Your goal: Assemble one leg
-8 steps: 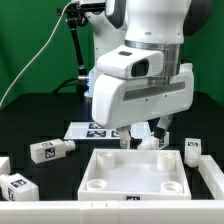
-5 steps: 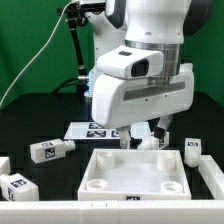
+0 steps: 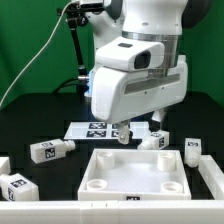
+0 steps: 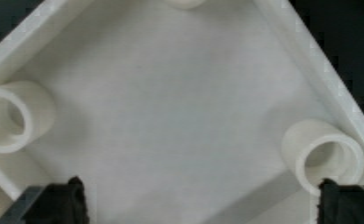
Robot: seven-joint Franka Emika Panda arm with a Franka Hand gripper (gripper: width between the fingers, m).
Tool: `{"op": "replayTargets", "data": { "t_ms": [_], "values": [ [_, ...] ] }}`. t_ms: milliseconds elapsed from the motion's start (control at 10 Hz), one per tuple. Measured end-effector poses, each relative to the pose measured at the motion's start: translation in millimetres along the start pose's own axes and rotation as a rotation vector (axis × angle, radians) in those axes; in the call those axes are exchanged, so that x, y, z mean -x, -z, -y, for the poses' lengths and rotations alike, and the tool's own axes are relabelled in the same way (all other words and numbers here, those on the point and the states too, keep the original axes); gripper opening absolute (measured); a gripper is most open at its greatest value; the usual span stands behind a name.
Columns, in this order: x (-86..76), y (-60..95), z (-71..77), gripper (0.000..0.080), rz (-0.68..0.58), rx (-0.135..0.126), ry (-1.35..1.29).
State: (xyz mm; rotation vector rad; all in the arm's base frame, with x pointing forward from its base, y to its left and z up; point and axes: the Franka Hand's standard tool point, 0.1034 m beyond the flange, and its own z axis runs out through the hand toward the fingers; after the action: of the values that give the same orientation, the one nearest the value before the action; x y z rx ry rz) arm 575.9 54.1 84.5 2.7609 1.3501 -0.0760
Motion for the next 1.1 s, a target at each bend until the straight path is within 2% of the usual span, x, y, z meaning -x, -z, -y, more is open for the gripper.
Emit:
{"op": "replayTargets", "data": {
  "t_ms": [100,300,700,900,1000,1100],
  "values": [
    [10.9,0.0,-5.8,0.065,0.002,-0.003,0.121],
    [26.0,0.8,-14.0,0.065,0.03,-0.031,0.281],
    [28.9,0.7,-16.6,0.065,0.024,-0.026,0.26],
    [78.1,-2.3,-43.6,0.065,0.015,0.017,0.173],
    [99.5,-8.3,-51.5,0.065,0.015,0.025,0.158],
    [120.9,-14.9,-60.4,0.065,0.022,0.022,0.153]
  ]
}}
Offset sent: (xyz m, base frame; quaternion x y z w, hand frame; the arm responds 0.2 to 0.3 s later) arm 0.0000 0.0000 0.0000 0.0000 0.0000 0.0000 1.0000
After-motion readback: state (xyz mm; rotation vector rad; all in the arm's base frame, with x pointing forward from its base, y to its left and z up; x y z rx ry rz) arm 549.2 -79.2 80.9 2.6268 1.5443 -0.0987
